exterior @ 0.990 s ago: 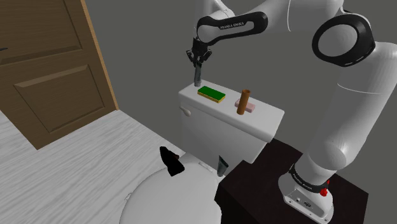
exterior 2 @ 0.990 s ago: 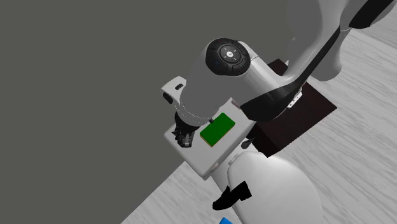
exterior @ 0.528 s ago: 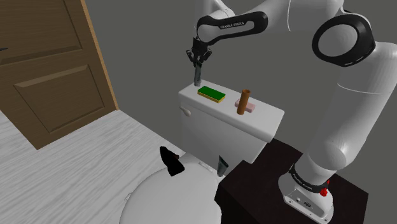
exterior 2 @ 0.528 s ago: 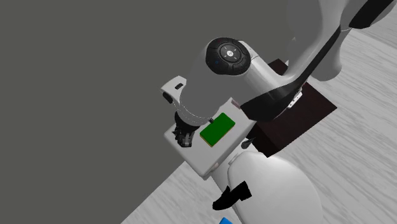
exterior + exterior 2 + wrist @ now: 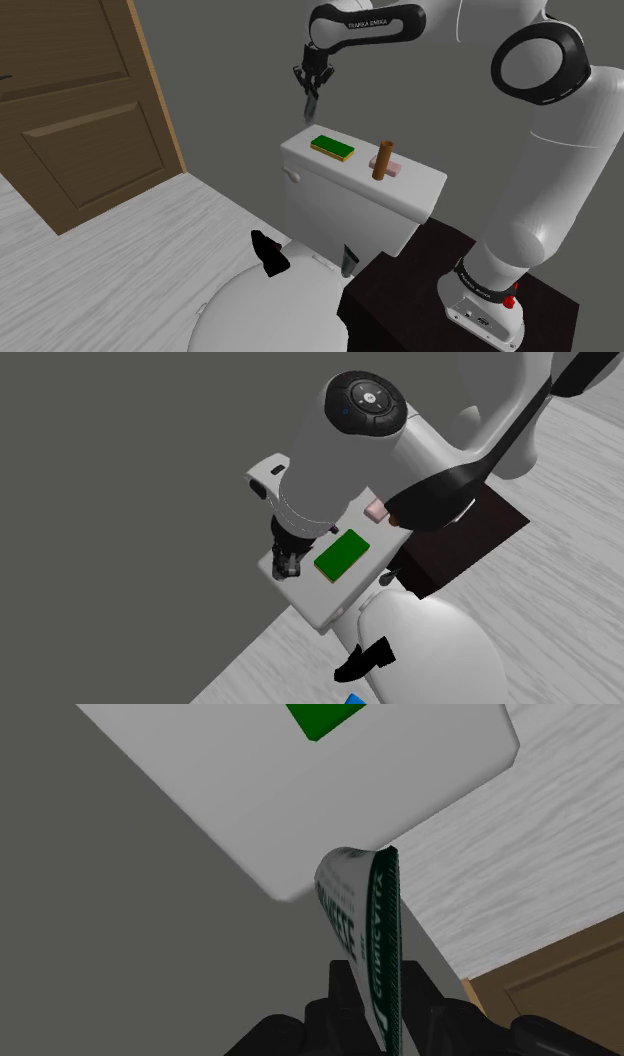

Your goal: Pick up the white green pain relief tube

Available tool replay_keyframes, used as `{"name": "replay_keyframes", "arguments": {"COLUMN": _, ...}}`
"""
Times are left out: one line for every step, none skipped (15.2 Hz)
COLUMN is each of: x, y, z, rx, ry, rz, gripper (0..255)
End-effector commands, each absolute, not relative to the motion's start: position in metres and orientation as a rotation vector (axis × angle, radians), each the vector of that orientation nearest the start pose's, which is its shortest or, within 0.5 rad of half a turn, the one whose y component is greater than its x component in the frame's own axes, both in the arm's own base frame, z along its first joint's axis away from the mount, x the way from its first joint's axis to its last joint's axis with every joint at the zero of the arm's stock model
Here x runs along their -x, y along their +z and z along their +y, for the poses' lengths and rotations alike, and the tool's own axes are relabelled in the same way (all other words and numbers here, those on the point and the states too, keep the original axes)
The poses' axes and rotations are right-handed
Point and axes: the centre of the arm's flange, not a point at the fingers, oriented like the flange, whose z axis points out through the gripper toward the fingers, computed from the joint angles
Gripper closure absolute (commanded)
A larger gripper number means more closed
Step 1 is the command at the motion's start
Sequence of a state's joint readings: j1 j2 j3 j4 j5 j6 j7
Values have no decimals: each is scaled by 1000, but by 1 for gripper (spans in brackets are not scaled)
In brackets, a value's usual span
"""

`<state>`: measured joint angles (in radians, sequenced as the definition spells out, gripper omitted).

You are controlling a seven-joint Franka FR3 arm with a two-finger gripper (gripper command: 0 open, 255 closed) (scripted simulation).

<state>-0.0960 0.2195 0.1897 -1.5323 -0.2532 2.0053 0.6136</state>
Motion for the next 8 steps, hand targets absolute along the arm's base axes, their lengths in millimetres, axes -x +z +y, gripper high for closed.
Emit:
{"name": "replay_keyframes", "arguments": {"x": -652, "y": 569, "z": 34, "rx": 3121, "ry": -502, "rz": 719, "gripper": 255}}
{"name": "replay_keyframes", "arguments": {"x": -652, "y": 574, "z": 34, "rx": 3121, "ry": -502, "rz": 719, "gripper": 255}}
{"name": "replay_keyframes", "arguments": {"x": -652, "y": 579, "z": 34, "rx": 3121, "ry": -502, "rz": 719, "gripper": 255}}
{"name": "replay_keyframes", "arguments": {"x": -652, "y": 585, "z": 34, "rx": 3121, "ry": -502, "rz": 719, "gripper": 255}}
{"name": "replay_keyframes", "arguments": {"x": -652, "y": 590, "z": 34, "rx": 3121, "ry": -502, "rz": 719, "gripper": 255}}
{"name": "replay_keyframes", "arguments": {"x": -652, "y": 595, "z": 34, "rx": 3121, "ry": -502, "rz": 719, "gripper": 255}}
{"name": "replay_keyframes", "arguments": {"x": -652, "y": 596, "z": 34, "rx": 3121, "ry": -502, "rz": 719, "gripper": 255}}
{"name": "replay_keyframes", "arguments": {"x": -652, "y": 596, "z": 34, "rx": 3121, "ry": -502, "rz": 719, "gripper": 255}}
